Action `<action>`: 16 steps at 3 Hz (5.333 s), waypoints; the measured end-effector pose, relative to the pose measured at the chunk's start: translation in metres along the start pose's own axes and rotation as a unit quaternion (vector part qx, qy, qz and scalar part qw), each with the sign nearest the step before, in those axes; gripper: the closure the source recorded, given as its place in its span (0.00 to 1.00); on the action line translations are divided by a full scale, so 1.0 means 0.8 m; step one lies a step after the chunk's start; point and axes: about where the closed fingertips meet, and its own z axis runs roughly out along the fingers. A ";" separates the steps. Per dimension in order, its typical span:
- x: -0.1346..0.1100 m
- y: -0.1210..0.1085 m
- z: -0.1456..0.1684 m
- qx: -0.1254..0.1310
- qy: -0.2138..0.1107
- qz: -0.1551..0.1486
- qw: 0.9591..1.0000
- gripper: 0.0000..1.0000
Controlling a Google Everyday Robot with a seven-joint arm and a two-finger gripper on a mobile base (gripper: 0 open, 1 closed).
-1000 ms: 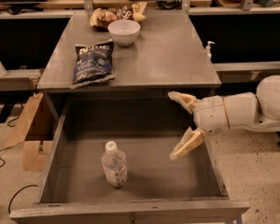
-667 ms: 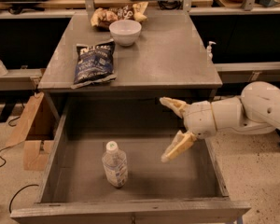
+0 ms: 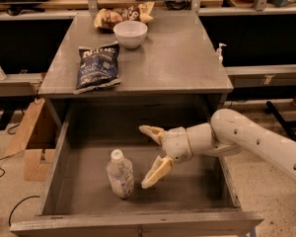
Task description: Pick blue plastic bottle from top drawer and place on counter
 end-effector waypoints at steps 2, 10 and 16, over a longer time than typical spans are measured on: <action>-0.007 0.043 0.066 -0.035 -0.050 0.021 0.998 0.08; -0.352 -0.191 -0.142 0.249 0.025 -0.014 0.968 1.00; -0.203 -0.314 -0.255 0.452 -0.100 0.056 0.884 0.51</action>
Offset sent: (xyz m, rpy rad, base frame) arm -0.0603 0.0781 -0.0166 0.1655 0.0997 0.0887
